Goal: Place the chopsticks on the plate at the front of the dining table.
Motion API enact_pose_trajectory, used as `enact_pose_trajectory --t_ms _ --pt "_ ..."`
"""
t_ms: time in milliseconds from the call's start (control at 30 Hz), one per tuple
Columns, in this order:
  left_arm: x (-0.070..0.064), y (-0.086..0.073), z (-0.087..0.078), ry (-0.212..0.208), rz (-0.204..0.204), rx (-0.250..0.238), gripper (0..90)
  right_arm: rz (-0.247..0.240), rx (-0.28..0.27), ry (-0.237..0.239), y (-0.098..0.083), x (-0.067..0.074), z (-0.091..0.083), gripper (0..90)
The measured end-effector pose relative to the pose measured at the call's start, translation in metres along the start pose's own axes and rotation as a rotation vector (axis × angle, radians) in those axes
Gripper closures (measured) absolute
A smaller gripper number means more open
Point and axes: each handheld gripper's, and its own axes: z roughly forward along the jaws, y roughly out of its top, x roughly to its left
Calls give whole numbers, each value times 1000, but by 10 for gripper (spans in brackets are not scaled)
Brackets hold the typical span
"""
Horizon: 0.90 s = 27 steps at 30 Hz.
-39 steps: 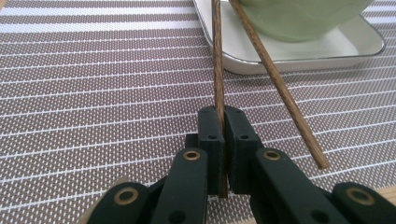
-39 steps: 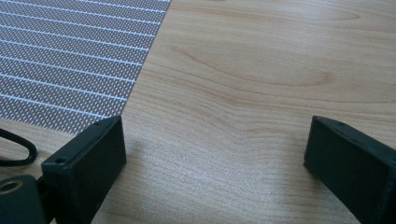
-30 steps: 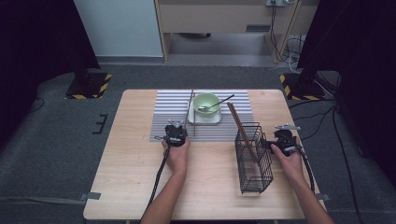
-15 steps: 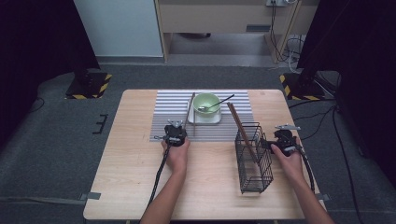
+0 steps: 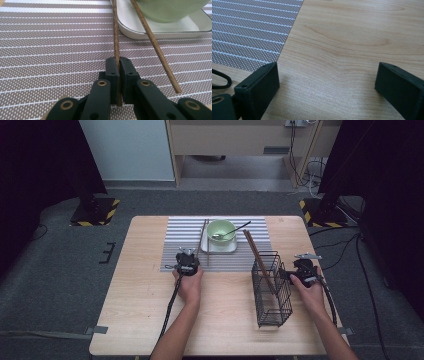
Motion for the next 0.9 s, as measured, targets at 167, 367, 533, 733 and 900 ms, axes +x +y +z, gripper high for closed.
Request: enact_pose_trajectory --t_ms 167,367,533,733,900 --pt "-3 1 0 -3 -2 5 850 0 0 0 0 0 0 56" --pt "-6 0 0 -15 -4 12 834 0 1 0 0 0 0 56" --pt "-9 0 1 -27 -2 5 823 0 0 0 0 0 0 56" --pt "-14 0 1 -47 -1 4 819 0 0 0 0 0 0 56" --pt "-16 1 1 -55 1 3 813 0 0 0 0 0 0 56"
